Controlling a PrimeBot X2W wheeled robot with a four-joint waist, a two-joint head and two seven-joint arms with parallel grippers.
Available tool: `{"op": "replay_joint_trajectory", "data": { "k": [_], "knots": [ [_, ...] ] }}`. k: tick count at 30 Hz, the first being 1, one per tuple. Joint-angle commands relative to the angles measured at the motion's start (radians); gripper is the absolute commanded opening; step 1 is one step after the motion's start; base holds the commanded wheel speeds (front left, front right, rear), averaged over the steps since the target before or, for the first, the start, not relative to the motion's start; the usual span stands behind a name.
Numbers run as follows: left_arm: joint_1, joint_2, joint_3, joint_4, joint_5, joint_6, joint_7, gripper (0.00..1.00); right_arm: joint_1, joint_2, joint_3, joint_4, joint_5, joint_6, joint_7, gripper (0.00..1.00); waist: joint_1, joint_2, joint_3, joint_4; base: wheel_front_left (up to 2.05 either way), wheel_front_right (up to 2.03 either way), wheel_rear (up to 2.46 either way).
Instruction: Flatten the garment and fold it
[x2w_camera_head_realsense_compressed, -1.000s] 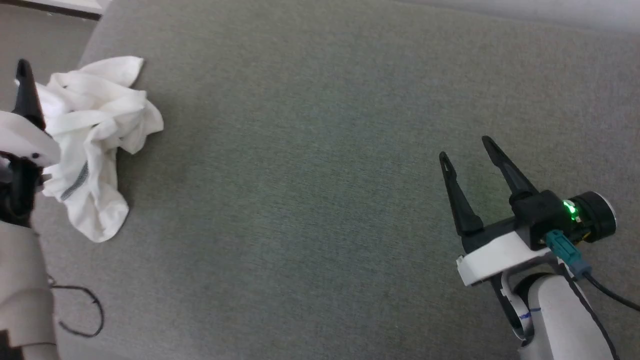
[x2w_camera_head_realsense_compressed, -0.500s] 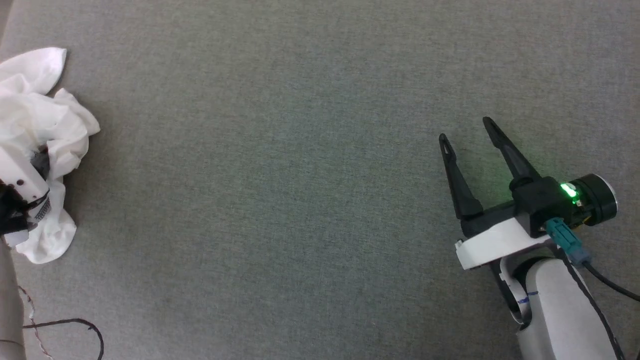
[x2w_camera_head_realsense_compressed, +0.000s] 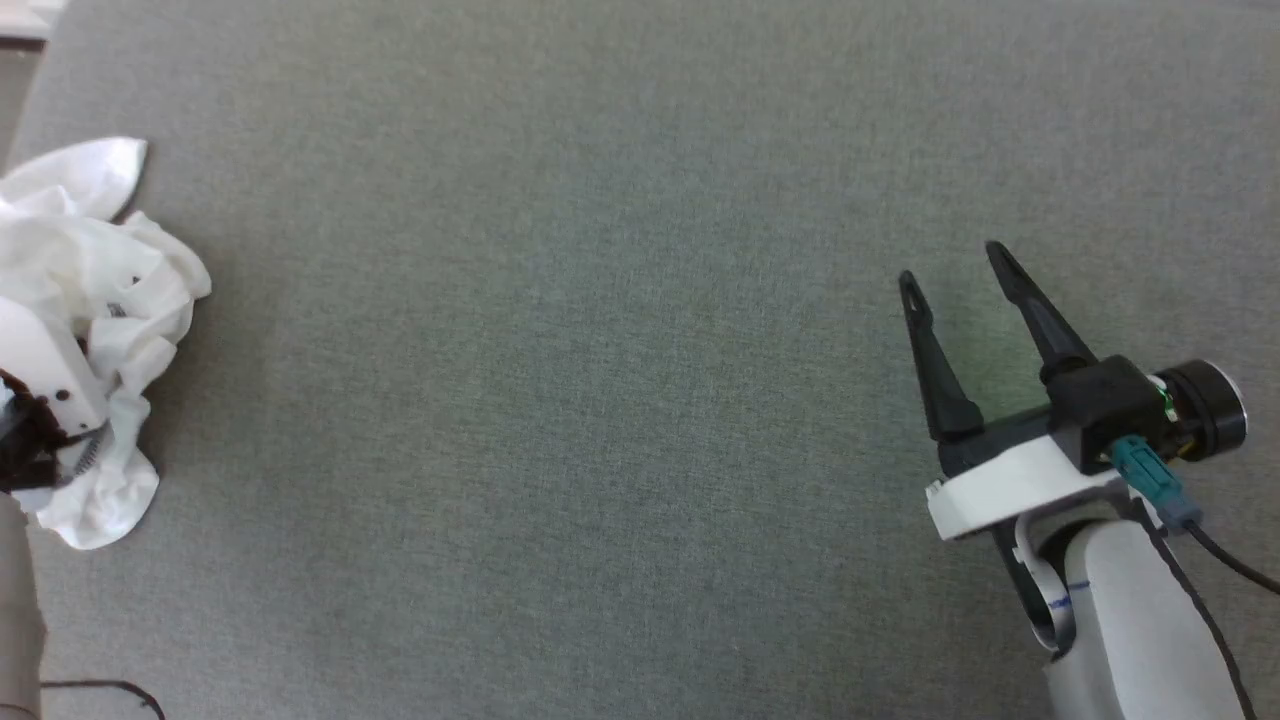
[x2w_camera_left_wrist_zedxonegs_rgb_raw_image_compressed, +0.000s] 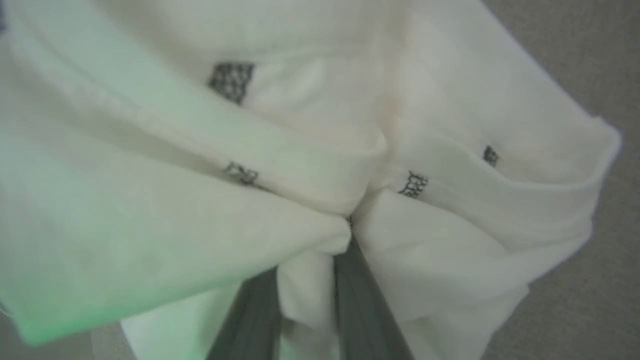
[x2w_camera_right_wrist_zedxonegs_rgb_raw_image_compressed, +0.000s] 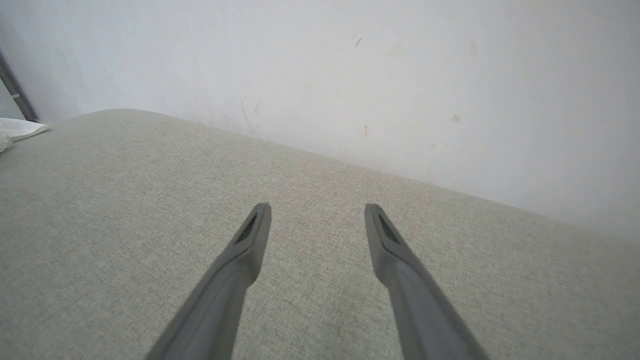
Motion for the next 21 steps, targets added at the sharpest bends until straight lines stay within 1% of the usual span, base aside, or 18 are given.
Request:
{"op": "replay_joint_trajectory", "data": {
  "k": [1,3,7,11,12,17,21],
  "knots": [
    [0.004,0.016,-0.013,-0.021,0.028,0.015,-0.041,0.00,0.019,0.002,-0.012,0.007,0.013,-0.001,-0.008,1.00,0.0000,0.0000,-0.061,-0.003,0.00,0.00,0.00],
    [-0.006,0.032,-0.030,-0.050,0.060,0.031,-0.098,0.00,0.039,0.002,-0.024,0.014,0.021,-0.001,-0.014,1.00,0.0000,0.0000,-0.100,-0.004,0.00,0.00,0.00],
    [-0.038,0.064,-0.058,-0.119,0.118,0.056,-0.254,0.00,0.078,0.002,-0.051,0.020,0.039,-0.001,-0.019,1.00,0.0000,0.0000,-0.170,-0.016,0.00,0.00,0.00],
    [-0.088,0.066,-0.095,-0.178,0.169,0.082,-0.393,0.00,0.115,0.002,-0.089,0.005,0.056,-0.001,-0.021,1.00,0.0000,0.0000,-0.230,-0.033,0.00,0.00,0.00],
    [-0.088,0.066,-0.095,-0.178,0.169,0.082,-0.393,0.00,0.115,0.002,-0.089,0.005,0.056,-0.001,-0.021,1.00,0.0000,0.0000,-0.230,-0.033,0.00,0.00,0.00],
    [-0.148,0.037,-0.141,-0.247,0.199,0.087,-0.546,0.00,0.152,0.002,-0.122,-0.025,0.067,-0.001,-0.012,1.00,0.0000,0.0000,-0.284,-0.074,0.00,0.00,0.00],
    [-0.165,-0.023,-0.177,-0.312,0.190,0.077,-0.611,0.00,0.176,0.002,-0.132,-0.059,0.069,-0.001,0.003,1.00,0.0000,0.0000,-0.313,-0.123,0.00,0.00,0.00]
  ]
}}
